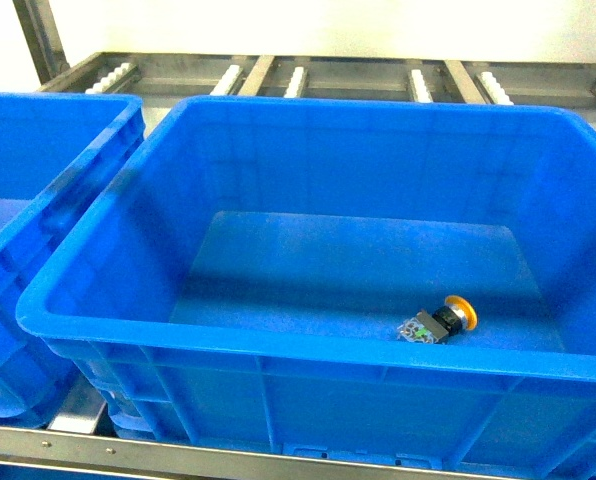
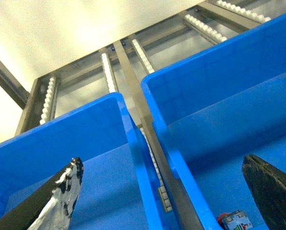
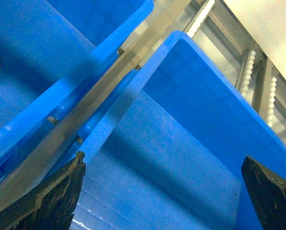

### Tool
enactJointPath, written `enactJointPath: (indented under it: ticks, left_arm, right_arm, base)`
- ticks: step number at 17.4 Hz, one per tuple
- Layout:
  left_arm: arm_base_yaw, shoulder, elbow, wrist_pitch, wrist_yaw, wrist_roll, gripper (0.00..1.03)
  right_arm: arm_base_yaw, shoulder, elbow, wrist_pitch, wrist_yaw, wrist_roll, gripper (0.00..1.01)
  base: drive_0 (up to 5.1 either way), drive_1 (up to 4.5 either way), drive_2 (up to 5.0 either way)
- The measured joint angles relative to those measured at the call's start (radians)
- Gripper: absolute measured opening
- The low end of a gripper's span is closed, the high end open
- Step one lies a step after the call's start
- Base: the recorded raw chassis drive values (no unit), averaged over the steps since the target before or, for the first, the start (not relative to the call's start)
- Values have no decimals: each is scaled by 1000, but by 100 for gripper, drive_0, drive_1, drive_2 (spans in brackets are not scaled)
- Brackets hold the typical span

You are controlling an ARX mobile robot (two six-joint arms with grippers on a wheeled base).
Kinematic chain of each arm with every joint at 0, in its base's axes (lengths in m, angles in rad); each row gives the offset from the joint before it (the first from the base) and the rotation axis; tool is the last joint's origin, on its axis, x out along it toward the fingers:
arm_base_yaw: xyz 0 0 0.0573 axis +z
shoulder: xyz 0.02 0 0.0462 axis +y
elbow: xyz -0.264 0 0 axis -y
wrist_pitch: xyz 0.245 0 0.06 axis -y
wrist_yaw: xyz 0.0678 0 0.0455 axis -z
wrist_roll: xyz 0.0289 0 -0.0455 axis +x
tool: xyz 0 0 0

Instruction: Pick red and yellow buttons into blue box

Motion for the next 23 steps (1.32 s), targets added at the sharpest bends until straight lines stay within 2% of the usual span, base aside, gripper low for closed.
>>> enactJointPath:
  ticks: [4,5,6,7,8,10,11,12,13,14,15,17,18,19,20,23]
  left_arm:
    - [-2,14,0,-9,0,0,98]
    - [-16,14,-27,96,-58,-34,94]
    - [-21,-12,-90,216,-167,-143,81]
    - [-13,-38,-134,247,-191,-220,72]
    - [6,-69,-176,250,-196,-294,59]
    - [11,-87,-194,250,-193,-319,52]
    - [14,-96,-202,249,-189,-327,48]
    - [16,-106,-210,250,-185,-332,44]
    - [19,-111,-214,249,-181,-334,43]
    - [25,-116,-217,248,-174,-341,41]
    - [49,-130,-228,245,-131,-348,35]
    - [79,-145,-239,243,-114,-351,30]
    - [107,-176,-262,233,-111,-361,17]
    - [103,-210,-283,224,-99,-369,4]
    - [97,-239,-300,209,-96,-372,2]
    - [100,-327,-341,162,-97,-372,2]
  right_arm:
    - [0,0,0,0,0,0,98]
    - [2,3,-26,106,2,41,95]
    - [26,-10,-117,352,40,189,85]
    - [55,-46,-220,500,67,366,74]
    - [90,-92,-308,599,91,553,61]
    - [109,-119,-333,626,107,639,53]
    - [113,-127,-337,628,111,648,52]
    - [121,-142,-344,629,118,688,48]
    - [124,-150,-348,631,123,695,46]
    - [132,-164,-356,632,132,726,42]
    - [139,-177,-365,632,139,745,39]
    - [148,-195,-381,632,151,768,33]
    - [172,-237,-424,617,177,801,20]
    - [192,-268,-458,600,197,818,7]
    - [212,-312,-483,589,215,830,2]
    - [252,-429,-536,529,260,834,2]
  base:
    - [0,0,0]
    - [0,0,0]
    - [0,0,0]
    - [0,0,0]
    - [0,0,0]
    - [0,0,0]
    - [0,0,0]
    - [0,0,0]
    - [0,0,0]
    - [0,0,0]
    - [0,0,0]
    - [0,0,0]
    - [0,0,0]
    - [0,0,0]
    - [0,0,0]
    - [0,0,0]
